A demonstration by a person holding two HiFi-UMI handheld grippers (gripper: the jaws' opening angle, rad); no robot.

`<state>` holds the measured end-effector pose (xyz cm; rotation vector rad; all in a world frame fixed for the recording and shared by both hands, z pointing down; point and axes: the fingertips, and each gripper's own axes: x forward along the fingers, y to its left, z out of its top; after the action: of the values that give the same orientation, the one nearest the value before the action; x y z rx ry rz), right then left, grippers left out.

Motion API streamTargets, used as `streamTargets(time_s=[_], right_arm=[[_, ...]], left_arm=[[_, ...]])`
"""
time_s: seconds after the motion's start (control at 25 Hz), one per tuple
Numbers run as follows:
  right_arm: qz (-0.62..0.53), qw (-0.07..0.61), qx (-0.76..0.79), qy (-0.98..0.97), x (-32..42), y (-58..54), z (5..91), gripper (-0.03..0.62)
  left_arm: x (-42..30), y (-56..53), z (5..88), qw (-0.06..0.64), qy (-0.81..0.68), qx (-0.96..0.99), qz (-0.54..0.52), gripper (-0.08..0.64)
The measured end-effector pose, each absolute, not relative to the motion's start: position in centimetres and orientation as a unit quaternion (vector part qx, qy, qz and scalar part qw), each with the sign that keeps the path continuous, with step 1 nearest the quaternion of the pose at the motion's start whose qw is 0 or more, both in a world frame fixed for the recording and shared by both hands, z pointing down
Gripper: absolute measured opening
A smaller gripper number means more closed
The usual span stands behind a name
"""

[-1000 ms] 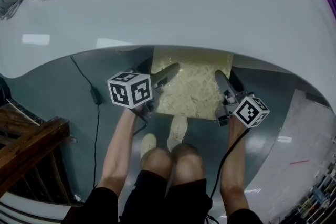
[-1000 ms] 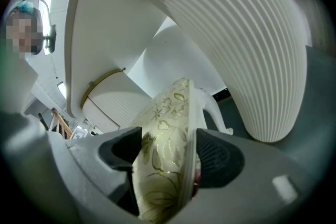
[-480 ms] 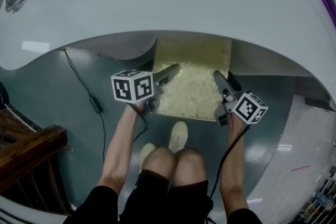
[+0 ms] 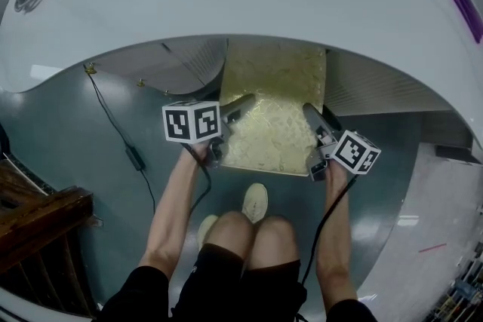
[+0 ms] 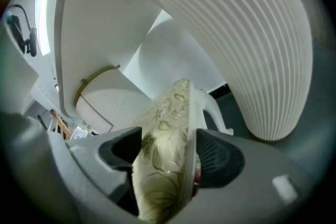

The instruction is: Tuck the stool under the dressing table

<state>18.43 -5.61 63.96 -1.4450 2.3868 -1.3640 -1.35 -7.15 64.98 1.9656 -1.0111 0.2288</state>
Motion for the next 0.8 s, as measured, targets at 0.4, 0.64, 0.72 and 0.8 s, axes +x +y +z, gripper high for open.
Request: streamTargets(time_s=[0.4,0.64,0.72,0.8], right_arm=[[-0.443,0.011,-0.467,0.765,18.6,-5.8,64.2,0.328],[-0.442,0.006,-0.466,0.766,18.6,-5.9,64.3,0.328],[-0.431,0.002,-0.472,0.769,18.9,-5.8,64.0,0.328],[-0.411,-0.005,-0.482,0.773,19.4,-5.6,63.4,0.328]], left_arm=[[-0.9,-7.3,65.2,0.452,-0.401,0.791,0.097,0.434],[-1.1,-7.4,65.2,0.454,-0.403,0.788,0.098,0.437],[-1.3,-7.5,64.9,0.440,-0.414,0.790,0.102,0.437],[-1.8,-7.5,64.2,0.411,-0.428,0.797,0.108,0.412]])
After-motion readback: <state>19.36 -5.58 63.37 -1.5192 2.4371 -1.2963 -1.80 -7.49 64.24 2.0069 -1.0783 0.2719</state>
